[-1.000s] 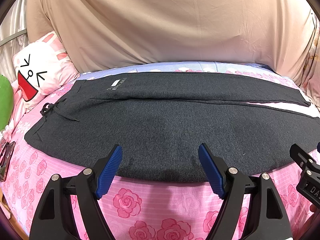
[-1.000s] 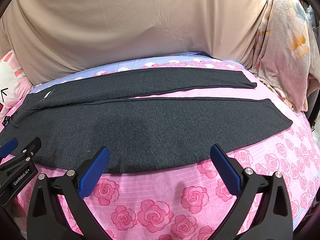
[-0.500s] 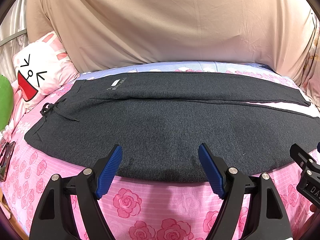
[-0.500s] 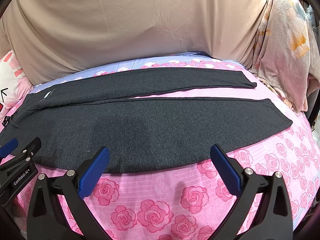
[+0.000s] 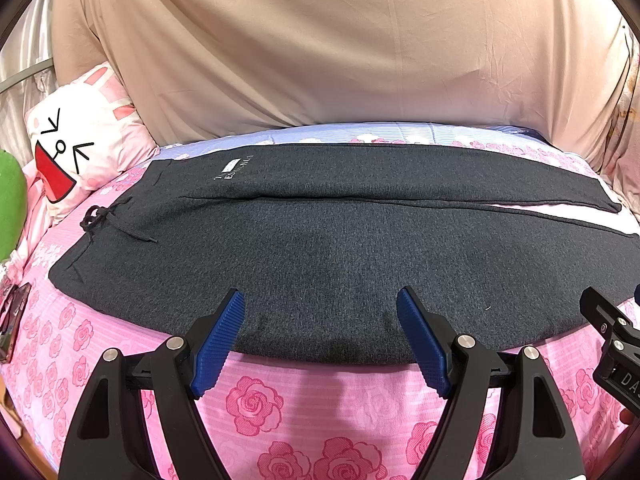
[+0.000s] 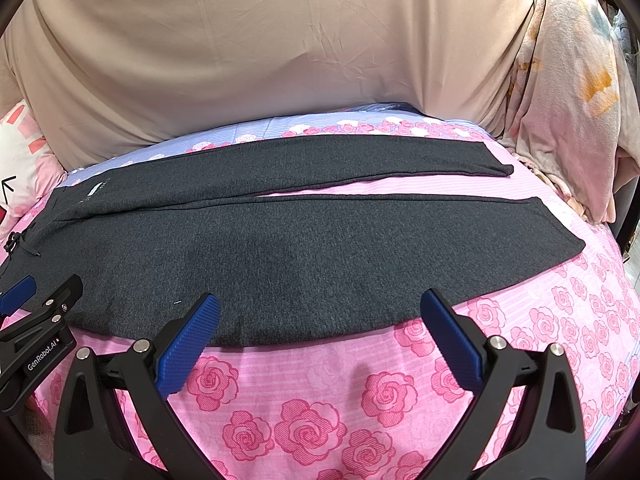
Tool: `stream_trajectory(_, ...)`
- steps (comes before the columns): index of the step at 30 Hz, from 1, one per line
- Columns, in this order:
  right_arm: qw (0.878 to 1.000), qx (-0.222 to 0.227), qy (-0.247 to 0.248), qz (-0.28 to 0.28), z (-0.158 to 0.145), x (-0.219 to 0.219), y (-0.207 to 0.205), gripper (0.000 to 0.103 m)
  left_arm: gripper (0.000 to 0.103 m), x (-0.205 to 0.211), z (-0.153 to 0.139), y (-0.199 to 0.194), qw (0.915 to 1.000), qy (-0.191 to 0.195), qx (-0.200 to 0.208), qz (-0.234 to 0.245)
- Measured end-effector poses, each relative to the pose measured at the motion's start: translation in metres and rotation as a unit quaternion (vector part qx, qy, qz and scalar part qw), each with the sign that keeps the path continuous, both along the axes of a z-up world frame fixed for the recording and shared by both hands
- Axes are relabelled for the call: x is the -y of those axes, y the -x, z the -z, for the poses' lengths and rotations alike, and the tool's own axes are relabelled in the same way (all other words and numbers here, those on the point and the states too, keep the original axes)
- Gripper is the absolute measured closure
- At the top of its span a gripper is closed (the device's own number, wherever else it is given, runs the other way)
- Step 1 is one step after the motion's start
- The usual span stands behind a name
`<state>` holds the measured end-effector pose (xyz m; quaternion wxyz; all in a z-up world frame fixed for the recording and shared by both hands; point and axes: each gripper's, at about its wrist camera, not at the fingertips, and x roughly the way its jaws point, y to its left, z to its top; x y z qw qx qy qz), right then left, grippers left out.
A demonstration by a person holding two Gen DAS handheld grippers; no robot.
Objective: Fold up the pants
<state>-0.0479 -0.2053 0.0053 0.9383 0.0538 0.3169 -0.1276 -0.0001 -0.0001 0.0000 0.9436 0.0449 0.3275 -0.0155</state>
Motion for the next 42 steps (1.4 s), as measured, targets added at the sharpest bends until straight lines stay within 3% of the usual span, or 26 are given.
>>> stream_trajectory(12, 1.000, 0.000, -0.001, 0.000, 0.001, -0.001, 0.000, 0.005, 0.027, 0.000, 0.000, 0.000, 1.0000, 0.000, -0.001, 0.000)
stream_trajectory(14, 1.000, -0.004, -0.005, -0.002, 0.002, 0.000, -0.001, 0.005, 0.020, -0.002, 0.000, -0.001, 1.0000, 0.005, -0.003, 0.000)
stream_trajectory(17, 0.999, -0.027, -0.033, -0.027, 0.006, 0.008, -0.007, 0.005, 0.018, -0.011, 0.000, -0.003, 0.9983, 0.055, -0.011, 0.015)
stream_trajectory(20, 0.994, -0.036, -0.078, -0.066, 0.004, 0.032, -0.014, 0.005, 0.018, -0.040, -0.004, -0.015, 0.9892, 0.134, -0.043, 0.040)
stream_trajectory(22, 0.998, -0.031, -0.041, -0.046, -0.001, 0.056, -0.024, 0.005, 0.018, -0.072, -0.009, -0.033, 0.9792, 0.191, -0.061, 0.031)
stream_trajectory(23, 0.999, -0.029, -0.020, -0.029, -0.004, 0.073, -0.032, 0.005, 0.018, -0.084, -0.014, -0.042, 0.9812, 0.181, -0.066, 0.018)
stream_trajectory(26, 0.999, -0.027, 0.005, 0.018, -0.012, 0.130, -0.063, 0.005, 0.018, -0.146, -0.033, -0.085, 0.9742, 0.214, -0.065, -0.029)
stream_trajectory(27, 0.999, -0.030, 0.012, 0.030, -0.015, 0.145, -0.073, 0.005, 0.018, -0.152, -0.034, -0.094, 0.9773, 0.193, -0.076, -0.044)
stream_trajectory(31, 0.996, -0.055, 0.020, 0.068, -0.023, 0.214, -0.125, 0.005, 0.018, -0.211, -0.052, -0.167, 0.9776, 0.166, -0.073, -0.107)
stream_trajectory(35, 0.992, -0.080, -0.002, 0.094, -0.023, 0.268, -0.173, 0.005, 0.018, -0.256, -0.053, -0.241, 0.9706, 0.156, -0.102, -0.152)
stream_trajectory(39, 0.984, -0.105, -0.063, 0.126, -0.011, 0.321, -0.213, 0.005, 0.018, -0.304, -0.031, -0.304, 0.9492, 0.204, -0.147, -0.189)
stream_trajectory(40, 0.982, -0.111, -0.082, 0.132, -0.006, 0.331, -0.220, 0.005, 0.018, -0.316, -0.018, -0.321, 0.9403, 0.218, -0.171, -0.198)
stream_trajectory(42, 0.975, -0.119, -0.119, 0.143, 0.003, 0.347, -0.234, 0.005, 0.018, -0.331, 0.000, -0.338, 0.9287, 0.223, -0.186, -0.231)
